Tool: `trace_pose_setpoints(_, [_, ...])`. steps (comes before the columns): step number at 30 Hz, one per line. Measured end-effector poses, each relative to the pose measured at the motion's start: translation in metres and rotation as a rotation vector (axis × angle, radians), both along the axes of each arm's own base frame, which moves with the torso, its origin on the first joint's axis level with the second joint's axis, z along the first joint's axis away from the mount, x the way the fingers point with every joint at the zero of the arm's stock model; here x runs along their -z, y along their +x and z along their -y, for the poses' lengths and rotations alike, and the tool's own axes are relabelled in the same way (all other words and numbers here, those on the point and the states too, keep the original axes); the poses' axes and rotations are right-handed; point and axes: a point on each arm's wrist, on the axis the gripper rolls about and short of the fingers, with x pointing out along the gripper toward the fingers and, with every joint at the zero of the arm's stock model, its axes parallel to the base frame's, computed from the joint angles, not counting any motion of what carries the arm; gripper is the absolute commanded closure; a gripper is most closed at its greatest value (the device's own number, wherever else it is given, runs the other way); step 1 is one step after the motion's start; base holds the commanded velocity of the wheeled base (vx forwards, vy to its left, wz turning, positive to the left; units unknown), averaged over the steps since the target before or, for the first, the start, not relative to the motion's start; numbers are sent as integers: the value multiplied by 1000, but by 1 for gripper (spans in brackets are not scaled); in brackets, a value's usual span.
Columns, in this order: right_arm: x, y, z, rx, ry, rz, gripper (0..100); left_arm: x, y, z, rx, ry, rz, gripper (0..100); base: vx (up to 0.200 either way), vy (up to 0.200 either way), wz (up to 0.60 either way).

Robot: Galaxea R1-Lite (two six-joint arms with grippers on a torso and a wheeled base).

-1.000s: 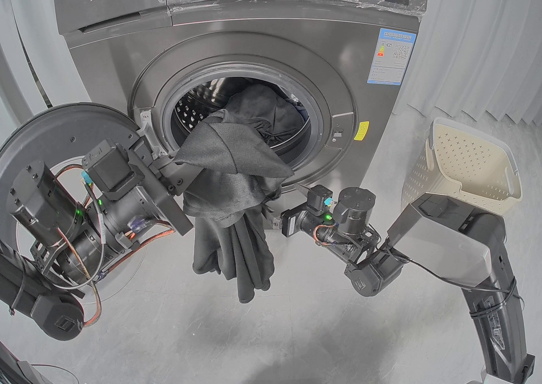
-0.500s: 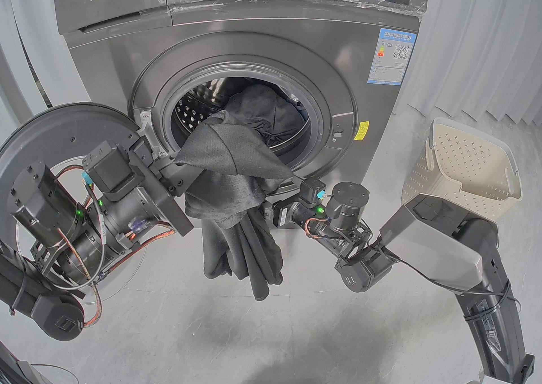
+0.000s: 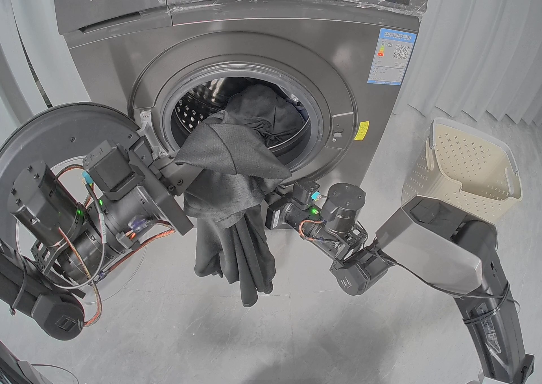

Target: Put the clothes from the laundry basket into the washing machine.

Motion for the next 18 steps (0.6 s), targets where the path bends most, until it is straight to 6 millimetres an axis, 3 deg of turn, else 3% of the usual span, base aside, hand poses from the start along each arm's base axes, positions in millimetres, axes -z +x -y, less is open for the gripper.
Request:
trace_pose_setpoints(9, [-15,-11,19,22,-16,-23,100,0,1,-1,-4,-6,-8,100,0,0,0])
trace_pose_setpoints(18, [-52,-69,64,35,-68,-98,100,2,5,-4,-18,-12,-25,100,0,0,0])
